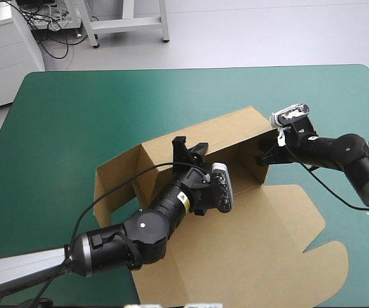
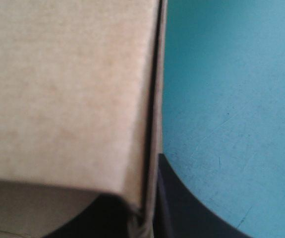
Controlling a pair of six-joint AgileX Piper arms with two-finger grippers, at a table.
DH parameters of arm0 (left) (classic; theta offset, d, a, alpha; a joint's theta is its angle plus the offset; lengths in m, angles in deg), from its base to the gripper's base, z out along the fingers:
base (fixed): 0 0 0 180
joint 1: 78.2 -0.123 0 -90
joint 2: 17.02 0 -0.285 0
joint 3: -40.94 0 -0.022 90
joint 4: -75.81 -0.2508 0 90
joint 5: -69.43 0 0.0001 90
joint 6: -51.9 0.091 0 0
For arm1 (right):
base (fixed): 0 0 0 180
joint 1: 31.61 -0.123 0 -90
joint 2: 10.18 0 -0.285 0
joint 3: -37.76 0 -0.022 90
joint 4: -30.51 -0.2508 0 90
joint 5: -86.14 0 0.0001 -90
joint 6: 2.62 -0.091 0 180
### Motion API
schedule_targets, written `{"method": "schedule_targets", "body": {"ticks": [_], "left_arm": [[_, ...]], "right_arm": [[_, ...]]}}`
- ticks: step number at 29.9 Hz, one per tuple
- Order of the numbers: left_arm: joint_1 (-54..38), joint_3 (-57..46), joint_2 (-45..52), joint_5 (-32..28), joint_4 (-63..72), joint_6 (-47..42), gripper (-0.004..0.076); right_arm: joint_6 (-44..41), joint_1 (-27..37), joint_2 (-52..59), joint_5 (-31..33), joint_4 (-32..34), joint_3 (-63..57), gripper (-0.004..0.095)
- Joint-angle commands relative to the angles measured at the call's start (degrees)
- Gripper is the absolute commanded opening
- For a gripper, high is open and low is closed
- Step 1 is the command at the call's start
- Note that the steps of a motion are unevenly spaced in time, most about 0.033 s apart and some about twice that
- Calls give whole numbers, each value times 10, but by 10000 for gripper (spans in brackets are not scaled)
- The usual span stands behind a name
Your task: Fold the box
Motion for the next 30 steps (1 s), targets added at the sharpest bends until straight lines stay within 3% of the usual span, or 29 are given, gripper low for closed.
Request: {"method": "schedule_targets", "body": {"ticks": [1, 6, 13, 19, 23, 30], "left_arm": [[32, 40, 30, 1, 8, 0, 363], [44, 114, 34, -10, 129, 4, 363], [2, 199, 34, -2, 192, 14, 349], [-139, 273, 34, 15, 297, 29, 340], [-244, 328, 38, 41, 444, 102, 340], [-430, 338, 59, 131, 593, 190, 340]], "right_arm": [[-17, -4, 20, -2, -35, 14, -21], [-30, -4, 20, -14, -31, 15, -21], [-30, -4, 20, -28, -29, 15, -21], [-33, -4, 20, -39, -29, 15, -21], [-41, -4, 20, -39, -27, 15, -21], [-120, -4, 20, -39, 55, 19, -21]]}}
